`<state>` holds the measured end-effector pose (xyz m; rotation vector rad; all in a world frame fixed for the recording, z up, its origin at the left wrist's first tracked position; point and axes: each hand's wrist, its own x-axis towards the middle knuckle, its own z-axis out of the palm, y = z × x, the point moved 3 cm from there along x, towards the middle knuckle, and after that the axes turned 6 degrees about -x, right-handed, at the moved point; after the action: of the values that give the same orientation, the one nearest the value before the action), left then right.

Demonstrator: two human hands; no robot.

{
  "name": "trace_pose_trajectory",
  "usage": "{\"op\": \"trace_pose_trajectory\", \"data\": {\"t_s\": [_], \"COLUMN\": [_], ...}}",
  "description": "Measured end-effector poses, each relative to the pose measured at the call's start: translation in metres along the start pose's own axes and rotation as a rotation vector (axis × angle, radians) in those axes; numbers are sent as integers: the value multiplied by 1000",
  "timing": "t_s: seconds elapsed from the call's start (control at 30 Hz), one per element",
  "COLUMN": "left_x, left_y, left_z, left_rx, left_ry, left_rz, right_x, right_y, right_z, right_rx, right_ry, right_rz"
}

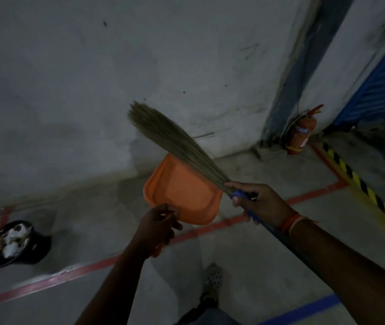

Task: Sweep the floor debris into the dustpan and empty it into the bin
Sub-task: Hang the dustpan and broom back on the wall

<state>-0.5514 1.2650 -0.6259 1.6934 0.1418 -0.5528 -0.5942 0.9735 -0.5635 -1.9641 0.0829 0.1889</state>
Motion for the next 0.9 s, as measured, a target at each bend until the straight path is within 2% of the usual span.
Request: {"op": "trace_pose_trajectory", "data": {"t_s": [0.2,0.3,0.43,0.6,0.9], "left_x": [65,90,119,147,159], "left_y": [57,82,103,127,189], "left_z": [83,130,196,306,504], "left_rx": [54,85,98,13,-160], "left_ry": [-205,-234,-166,-25,40], "left_rz": [12,56,63,52,21], "right_x": [25,29,43,61,55], "right_y": [8,23,58,108,151], "right_z": [-97,-148,-213,-316,-532], "right_rx": [30,36,36,121,50], "right_ry": [40,60,84,72,-16], "right_rz": [8,26,60,-1,-107]}}
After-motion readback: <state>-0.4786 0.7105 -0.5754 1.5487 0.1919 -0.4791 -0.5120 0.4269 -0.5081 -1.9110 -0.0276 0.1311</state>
